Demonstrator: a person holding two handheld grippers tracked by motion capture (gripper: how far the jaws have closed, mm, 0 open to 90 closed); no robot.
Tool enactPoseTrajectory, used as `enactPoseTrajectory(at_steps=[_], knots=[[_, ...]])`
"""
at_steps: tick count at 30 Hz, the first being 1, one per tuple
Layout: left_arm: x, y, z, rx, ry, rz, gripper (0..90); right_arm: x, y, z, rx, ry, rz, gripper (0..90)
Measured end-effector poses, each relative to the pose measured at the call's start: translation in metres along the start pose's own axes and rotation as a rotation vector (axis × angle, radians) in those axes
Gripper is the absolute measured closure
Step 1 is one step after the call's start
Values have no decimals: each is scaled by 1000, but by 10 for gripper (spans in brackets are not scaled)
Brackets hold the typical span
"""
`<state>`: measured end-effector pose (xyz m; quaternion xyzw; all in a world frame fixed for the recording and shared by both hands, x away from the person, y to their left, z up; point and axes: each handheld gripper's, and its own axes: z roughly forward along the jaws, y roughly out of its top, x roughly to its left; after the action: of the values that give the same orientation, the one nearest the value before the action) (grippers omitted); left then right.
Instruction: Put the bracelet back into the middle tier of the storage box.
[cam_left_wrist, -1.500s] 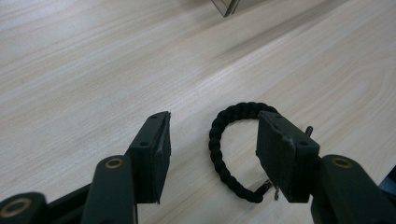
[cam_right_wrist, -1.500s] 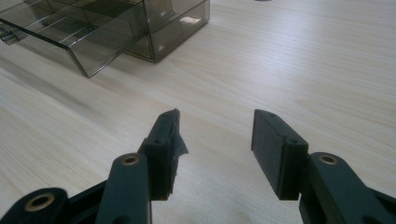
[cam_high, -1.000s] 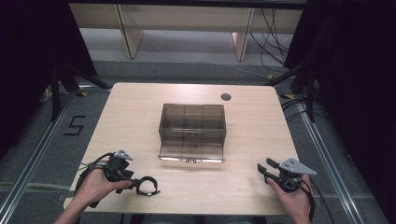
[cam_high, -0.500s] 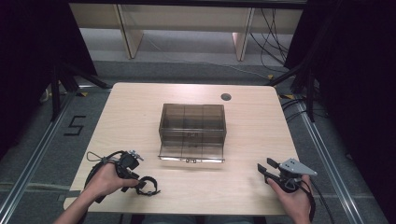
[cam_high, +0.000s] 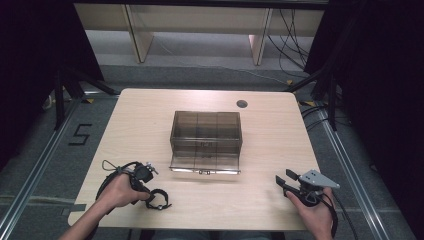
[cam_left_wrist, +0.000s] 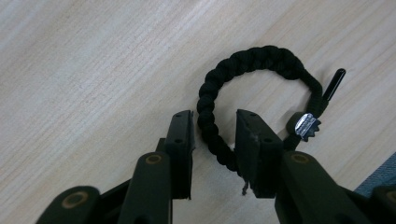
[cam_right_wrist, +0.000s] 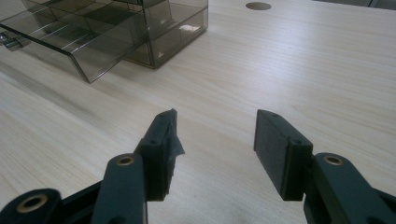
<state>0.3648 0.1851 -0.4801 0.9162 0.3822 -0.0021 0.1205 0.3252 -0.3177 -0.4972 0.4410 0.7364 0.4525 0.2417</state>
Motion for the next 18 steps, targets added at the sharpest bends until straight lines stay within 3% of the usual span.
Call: enactPoseTrajectory(at_steps=[8, 11, 13, 18], knots=[[-3, 0, 2, 13, 12, -2, 714, 0, 0, 0, -2, 4, 2, 499], [-4, 0, 2, 26, 30, 4, 742, 3, 0, -1, 10, 2, 43, 499], [-6, 2, 1, 52, 52, 14, 765, 0, 0, 0, -4, 6, 3, 499], [-9, 4, 2, 67, 78, 21, 804, 1, 0, 0, -3, 8, 1, 498]])
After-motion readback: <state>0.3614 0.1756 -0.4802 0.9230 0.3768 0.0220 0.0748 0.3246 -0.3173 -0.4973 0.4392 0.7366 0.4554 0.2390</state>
